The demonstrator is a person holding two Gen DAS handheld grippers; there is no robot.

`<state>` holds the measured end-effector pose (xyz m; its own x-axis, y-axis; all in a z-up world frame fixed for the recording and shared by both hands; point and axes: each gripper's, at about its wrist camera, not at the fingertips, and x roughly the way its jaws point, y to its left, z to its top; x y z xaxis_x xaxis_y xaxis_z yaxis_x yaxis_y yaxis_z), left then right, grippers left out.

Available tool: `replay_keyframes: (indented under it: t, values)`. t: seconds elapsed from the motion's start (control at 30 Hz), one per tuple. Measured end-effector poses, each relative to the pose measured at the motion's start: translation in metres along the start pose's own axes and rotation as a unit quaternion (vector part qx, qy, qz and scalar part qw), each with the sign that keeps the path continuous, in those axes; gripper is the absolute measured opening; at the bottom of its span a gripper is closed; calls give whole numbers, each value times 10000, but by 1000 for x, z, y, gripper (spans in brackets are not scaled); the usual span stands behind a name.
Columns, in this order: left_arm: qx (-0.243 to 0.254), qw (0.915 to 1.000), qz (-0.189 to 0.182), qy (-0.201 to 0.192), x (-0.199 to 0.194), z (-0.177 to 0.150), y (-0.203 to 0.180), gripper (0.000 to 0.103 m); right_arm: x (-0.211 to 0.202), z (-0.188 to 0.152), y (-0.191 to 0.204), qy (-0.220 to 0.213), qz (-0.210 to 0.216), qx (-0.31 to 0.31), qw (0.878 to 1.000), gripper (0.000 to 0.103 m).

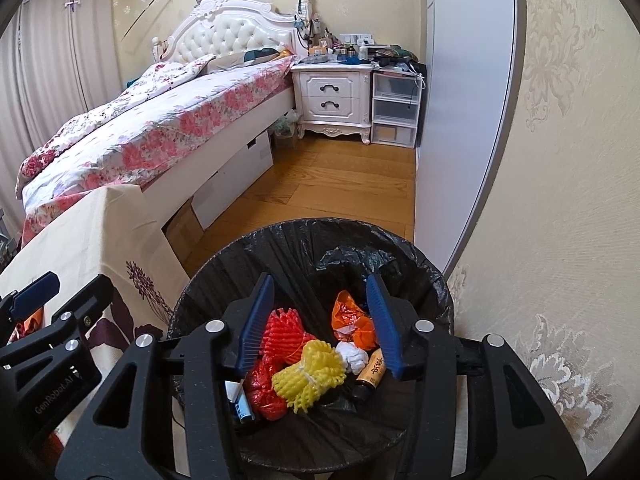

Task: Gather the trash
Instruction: 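Move both open tools back to the items on the table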

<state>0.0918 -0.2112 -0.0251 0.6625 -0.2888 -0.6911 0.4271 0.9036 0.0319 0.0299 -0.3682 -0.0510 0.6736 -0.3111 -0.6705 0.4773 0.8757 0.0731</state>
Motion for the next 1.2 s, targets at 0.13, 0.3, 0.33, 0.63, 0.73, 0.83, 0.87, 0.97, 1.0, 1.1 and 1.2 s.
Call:
replay_keyframes:
  t: [0.13,0.3,0.33,0.63,0.73,0.83,0.87,0.97,1.0,1.1,1.2]
  values:
    - [-149,9999,74,-12,-13,-5,15,72,-7,-1,8,-16,85,-83,9999,50]
    - [-311,9993,229,-31,-29,-15,35,72,-15,-4,23,-29,233,-214,9995,50]
    - [-361,9990,278,-26,-33,-17,41,72,-17,-5,27,-26,285,-246,9993,50]
    - [-779,9946,679,100,-53,-44,87,72,-33,-17,71,29,731,-630,9953,50]
    - [-943,9920,814,195,-53,-53,106,72,-35,-20,89,50,837,-773,9935,50]
    - [-1106,9890,946,281,-54,-61,122,72,-37,-23,103,75,935,-905,9915,50]
    - [-1151,9879,992,302,-54,-62,127,72,-37,-24,107,85,965,-940,9908,51]
    - [-1275,9848,1125,362,-52,-66,143,72,-35,-26,118,124,1036,-1027,9892,51]
    - [-1309,9839,1157,387,-51,-66,147,72,-35,-27,121,135,1053,-1046,9888,51]
    - [-1431,9810,1228,453,-45,-63,159,72,-33,-28,129,164,1103,-1092,9877,51]
    - [-1412,9801,1299,500,-37,-58,163,72,-30,-28,135,195,1135,-1129,9869,51]
